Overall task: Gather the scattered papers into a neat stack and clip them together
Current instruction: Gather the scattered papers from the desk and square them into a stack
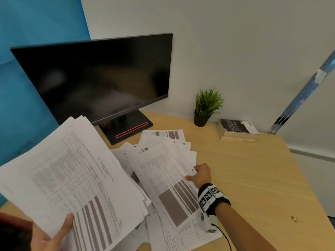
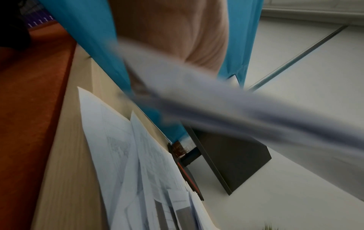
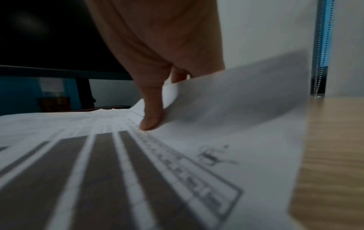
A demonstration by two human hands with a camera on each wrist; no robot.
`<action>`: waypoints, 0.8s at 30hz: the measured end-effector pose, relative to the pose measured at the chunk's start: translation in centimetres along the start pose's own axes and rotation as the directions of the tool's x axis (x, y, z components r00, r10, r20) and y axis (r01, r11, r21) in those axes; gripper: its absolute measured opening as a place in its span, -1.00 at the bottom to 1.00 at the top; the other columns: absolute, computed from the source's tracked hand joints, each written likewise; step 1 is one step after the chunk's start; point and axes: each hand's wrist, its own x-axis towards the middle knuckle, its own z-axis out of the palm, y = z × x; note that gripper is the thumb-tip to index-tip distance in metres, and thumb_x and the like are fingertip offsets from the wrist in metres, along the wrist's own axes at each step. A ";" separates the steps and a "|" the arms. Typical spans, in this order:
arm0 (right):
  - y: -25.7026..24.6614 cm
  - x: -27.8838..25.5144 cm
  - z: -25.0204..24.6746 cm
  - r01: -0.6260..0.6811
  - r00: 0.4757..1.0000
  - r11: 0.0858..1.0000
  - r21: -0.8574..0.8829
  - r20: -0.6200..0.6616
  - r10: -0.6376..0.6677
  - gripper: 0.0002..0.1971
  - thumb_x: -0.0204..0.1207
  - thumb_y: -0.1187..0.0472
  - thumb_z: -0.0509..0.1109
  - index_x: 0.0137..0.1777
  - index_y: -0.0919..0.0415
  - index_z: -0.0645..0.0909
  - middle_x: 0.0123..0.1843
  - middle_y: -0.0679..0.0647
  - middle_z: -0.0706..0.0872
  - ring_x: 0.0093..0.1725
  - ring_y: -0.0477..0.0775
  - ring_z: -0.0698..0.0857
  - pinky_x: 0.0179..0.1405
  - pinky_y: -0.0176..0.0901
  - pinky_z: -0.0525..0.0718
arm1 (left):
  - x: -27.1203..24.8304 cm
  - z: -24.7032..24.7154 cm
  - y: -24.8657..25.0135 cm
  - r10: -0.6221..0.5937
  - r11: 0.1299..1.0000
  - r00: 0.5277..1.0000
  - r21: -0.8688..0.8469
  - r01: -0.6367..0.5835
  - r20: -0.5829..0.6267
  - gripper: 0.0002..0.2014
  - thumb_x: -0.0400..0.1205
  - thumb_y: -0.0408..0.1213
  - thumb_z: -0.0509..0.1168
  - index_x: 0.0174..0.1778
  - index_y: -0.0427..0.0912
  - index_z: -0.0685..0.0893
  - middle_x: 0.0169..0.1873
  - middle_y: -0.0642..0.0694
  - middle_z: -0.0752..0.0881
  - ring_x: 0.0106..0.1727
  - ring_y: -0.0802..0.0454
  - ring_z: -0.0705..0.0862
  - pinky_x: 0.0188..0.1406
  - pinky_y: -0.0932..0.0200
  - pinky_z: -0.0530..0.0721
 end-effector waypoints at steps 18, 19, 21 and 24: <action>0.6 -5.3 -9.3 0.185 0.926 0.677 0.713 -0.357 0.122 -0.66 0.43 0.27 0.49 0.19 0.36 0.66 0.08 0.22 0.77 -0.04 0.14 0.75 -0.01 -0.09 0.71 | -1.9 6.8 3.6 -0.062 0.988 0.980 0.152 0.032 0.190 -0.48 0.44 -0.49 0.46 0.28 -0.07 0.49 0.07 -0.09 0.66 0.16 -0.13 0.61 0.29 -0.10 0.51; 0.3 -5.9 -9.6 0.168 0.955 0.633 0.755 -0.285 0.087 -0.67 0.43 0.25 0.49 0.18 0.32 0.67 0.08 0.17 0.78 -0.04 0.09 0.76 -0.02 -0.12 0.72 | -1.8 7.6 3.5 -0.053 0.987 0.974 0.162 0.017 0.221 -0.48 0.45 -0.47 0.45 0.28 -0.07 0.49 0.08 -0.10 0.66 0.15 -0.13 0.62 0.28 -0.10 0.52; -0.5 -7.4 -9.7 0.138 0.986 0.655 0.743 -0.166 -0.018 -0.72 0.44 0.18 0.48 0.14 0.21 0.68 0.05 0.09 0.81 -0.03 0.04 0.79 -0.03 -0.13 0.77 | -1.6 9.4 3.6 -0.042 0.979 0.959 0.203 -0.016 0.281 -0.50 0.47 -0.41 0.45 0.30 -0.06 0.47 0.16 -0.14 0.65 0.16 -0.13 0.63 0.24 -0.06 0.55; -1.2 -9.5 -8.3 0.163 0.985 0.679 0.716 -0.082 -0.151 -0.70 0.46 0.18 0.46 0.19 0.15 0.68 0.08 0.03 0.82 0.06 0.03 0.81 0.06 -0.06 0.78 | -2.4 12.7 4.7 -0.032 0.990 0.916 0.139 -0.026 0.400 -0.67 0.63 -0.23 0.27 0.32 -0.01 0.45 0.22 0.00 0.63 0.21 0.02 0.63 0.30 -0.04 0.52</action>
